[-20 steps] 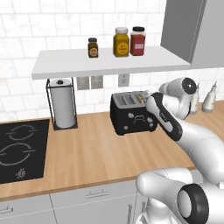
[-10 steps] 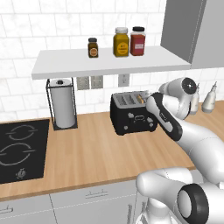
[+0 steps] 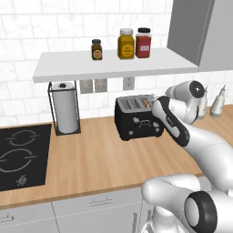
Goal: Start the toaster. Once the lever pops up, take the bread to the plate on the dining counter.
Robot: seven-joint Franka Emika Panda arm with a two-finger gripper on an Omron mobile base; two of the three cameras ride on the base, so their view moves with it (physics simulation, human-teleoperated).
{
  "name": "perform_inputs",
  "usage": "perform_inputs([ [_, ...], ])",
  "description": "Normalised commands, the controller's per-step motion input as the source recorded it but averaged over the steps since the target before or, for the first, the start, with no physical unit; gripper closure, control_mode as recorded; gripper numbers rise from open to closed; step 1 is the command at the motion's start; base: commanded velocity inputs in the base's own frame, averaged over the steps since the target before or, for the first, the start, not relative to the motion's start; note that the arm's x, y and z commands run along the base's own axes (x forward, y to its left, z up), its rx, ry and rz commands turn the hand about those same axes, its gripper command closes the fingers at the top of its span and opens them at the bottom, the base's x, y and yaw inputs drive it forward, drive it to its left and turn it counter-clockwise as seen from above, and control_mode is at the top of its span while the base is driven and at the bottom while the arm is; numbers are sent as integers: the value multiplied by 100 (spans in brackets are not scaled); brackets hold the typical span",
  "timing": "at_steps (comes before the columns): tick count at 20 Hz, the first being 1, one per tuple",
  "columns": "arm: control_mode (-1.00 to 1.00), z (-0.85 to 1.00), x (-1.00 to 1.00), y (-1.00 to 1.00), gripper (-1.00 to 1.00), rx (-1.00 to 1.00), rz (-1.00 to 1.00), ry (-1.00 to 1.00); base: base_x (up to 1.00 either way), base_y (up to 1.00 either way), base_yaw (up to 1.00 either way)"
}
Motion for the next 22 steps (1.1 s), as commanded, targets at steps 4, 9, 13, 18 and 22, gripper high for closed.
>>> perform_inputs([
  [4, -100, 0, 0, 0, -100, 0, 0, 0, 0, 0, 0],
  [9, -100, 0, 0, 0, -100, 0, 0, 0, 0, 0, 0],
  [13, -100, 0, 0, 0, -100, 0, 0, 0, 0, 0, 0],
  [18, -100, 0, 0, 0, -100, 0, 0, 0, 0, 0, 0],
  [22, -100, 0, 0, 0, -100, 0, 0, 0, 0, 0, 0],
])
